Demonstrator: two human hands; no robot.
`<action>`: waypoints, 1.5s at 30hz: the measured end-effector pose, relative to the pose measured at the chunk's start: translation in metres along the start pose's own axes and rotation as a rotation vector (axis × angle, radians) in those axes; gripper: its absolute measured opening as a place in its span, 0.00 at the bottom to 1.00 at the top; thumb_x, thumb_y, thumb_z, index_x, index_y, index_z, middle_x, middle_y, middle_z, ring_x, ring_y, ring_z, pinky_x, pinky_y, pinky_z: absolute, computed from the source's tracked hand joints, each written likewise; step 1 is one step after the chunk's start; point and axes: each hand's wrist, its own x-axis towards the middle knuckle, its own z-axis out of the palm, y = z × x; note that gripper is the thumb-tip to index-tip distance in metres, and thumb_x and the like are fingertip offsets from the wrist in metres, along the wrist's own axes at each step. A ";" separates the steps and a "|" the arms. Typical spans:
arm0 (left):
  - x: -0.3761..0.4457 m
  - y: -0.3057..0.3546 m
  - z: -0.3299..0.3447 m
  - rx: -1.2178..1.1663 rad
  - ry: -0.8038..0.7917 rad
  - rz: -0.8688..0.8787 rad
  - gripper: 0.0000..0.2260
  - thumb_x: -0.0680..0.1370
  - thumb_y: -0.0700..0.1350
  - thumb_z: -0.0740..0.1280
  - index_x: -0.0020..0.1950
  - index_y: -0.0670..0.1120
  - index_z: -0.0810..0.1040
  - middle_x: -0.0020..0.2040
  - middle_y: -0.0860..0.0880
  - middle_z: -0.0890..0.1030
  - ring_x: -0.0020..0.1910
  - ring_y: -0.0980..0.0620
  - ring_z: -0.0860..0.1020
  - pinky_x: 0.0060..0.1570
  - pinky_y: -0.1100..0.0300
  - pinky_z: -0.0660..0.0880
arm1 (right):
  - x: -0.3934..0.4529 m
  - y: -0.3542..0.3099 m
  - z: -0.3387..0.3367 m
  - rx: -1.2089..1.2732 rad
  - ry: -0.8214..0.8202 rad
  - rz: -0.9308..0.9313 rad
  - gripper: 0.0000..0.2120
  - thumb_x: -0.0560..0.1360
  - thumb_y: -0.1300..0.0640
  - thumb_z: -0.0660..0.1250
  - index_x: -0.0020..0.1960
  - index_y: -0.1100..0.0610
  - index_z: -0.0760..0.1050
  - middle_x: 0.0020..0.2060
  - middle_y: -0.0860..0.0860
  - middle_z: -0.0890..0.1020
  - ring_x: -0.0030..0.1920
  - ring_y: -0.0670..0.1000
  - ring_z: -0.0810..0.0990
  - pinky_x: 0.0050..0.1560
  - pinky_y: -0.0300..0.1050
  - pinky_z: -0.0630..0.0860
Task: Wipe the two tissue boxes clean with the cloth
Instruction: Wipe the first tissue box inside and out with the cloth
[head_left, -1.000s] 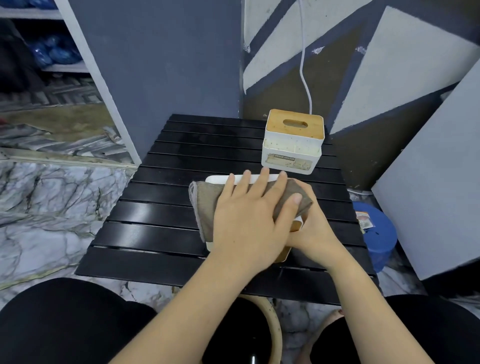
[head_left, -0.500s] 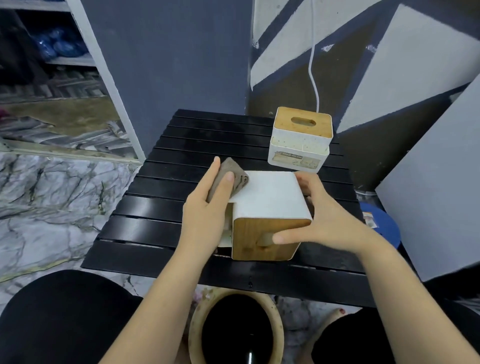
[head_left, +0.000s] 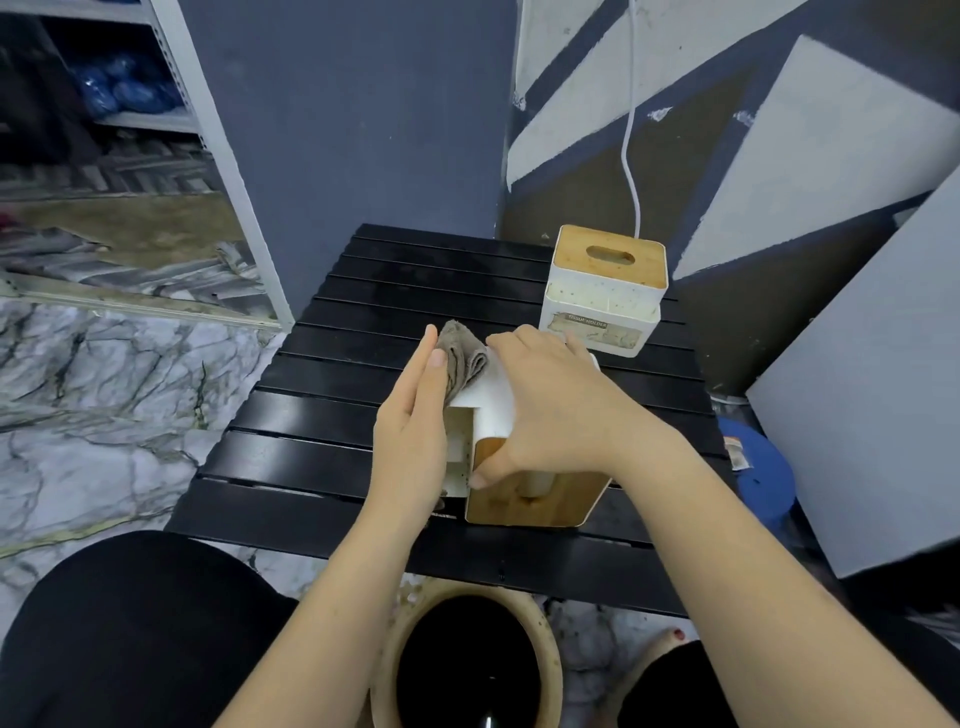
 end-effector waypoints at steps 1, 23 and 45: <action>0.001 0.001 0.000 0.009 -0.017 0.011 0.18 0.85 0.55 0.58 0.76 0.59 0.71 0.69 0.65 0.74 0.58 0.80 0.70 0.53 0.84 0.66 | 0.000 0.002 0.001 0.027 0.017 0.007 0.50 0.57 0.32 0.81 0.71 0.53 0.66 0.62 0.47 0.70 0.64 0.51 0.68 0.77 0.59 0.58; -0.019 0.026 0.070 1.244 -0.580 0.774 0.25 0.82 0.62 0.47 0.74 0.60 0.73 0.77 0.49 0.70 0.77 0.42 0.67 0.78 0.42 0.58 | -0.067 0.050 0.107 0.942 0.556 0.165 0.42 0.67 0.60 0.81 0.75 0.57 0.64 0.67 0.38 0.73 0.68 0.32 0.72 0.64 0.24 0.67; 0.028 0.025 0.016 0.539 -0.108 0.118 0.16 0.84 0.56 0.61 0.70 0.56 0.78 0.46 0.61 0.82 0.39 0.63 0.75 0.40 0.70 0.70 | -0.071 0.053 0.117 1.112 0.525 0.213 0.52 0.59 0.54 0.88 0.72 0.42 0.60 0.68 0.30 0.69 0.71 0.34 0.69 0.65 0.30 0.72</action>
